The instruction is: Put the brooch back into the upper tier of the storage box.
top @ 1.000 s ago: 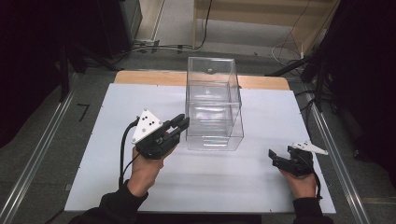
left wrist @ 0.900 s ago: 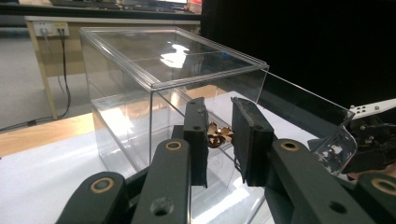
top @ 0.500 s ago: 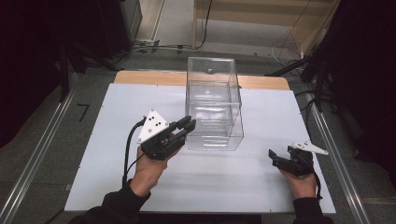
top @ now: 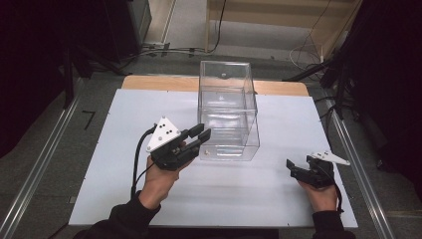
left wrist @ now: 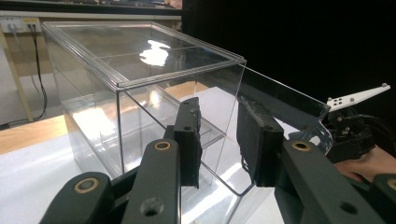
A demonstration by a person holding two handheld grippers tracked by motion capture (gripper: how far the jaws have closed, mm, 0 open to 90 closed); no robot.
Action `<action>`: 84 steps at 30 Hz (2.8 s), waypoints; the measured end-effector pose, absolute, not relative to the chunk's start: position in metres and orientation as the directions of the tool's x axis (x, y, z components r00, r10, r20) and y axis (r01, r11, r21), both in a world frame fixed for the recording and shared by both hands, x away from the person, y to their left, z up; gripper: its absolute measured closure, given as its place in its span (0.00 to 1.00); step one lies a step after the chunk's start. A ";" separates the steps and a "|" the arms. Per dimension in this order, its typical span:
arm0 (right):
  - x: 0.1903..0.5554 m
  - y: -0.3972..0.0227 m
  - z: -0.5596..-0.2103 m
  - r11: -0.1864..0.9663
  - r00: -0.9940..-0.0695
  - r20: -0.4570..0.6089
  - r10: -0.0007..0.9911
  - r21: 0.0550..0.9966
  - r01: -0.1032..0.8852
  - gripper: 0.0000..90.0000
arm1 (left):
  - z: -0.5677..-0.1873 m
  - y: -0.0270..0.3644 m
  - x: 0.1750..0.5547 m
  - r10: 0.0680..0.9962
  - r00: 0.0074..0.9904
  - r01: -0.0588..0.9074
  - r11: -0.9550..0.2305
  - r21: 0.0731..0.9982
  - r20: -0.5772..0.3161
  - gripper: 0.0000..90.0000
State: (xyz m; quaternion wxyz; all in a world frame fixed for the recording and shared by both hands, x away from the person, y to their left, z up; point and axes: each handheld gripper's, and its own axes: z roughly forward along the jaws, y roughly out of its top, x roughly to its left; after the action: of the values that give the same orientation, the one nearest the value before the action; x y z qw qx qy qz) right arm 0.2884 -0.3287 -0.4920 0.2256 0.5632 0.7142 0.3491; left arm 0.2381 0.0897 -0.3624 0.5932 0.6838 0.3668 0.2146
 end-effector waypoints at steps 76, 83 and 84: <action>0.286 -0.331 -0.489 0.125 -0.276 0.071 0.959 0.766 0.631 0.19 | -0.462 0.186 0.236 0.940 0.324 0.448 -0.049 0.893 -0.111 0.32; 0.286 -0.330 -0.489 0.124 -0.275 0.071 0.959 0.766 0.631 0.19 | -0.467 0.195 0.232 0.949 0.296 0.463 -0.043 0.885 -0.109 0.31; 0.286 -0.331 -0.489 0.125 -0.276 0.070 0.959 0.765 0.631 0.19 | -0.468 0.196 0.232 0.950 0.294 0.466 -0.045 0.884 -0.107 0.31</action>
State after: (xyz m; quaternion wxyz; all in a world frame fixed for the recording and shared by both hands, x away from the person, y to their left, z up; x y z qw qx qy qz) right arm 0.2858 -0.3305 -0.4892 0.2291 0.5565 0.7142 0.3573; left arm 0.2317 0.1964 -0.4683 0.4454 0.6698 0.5284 0.2716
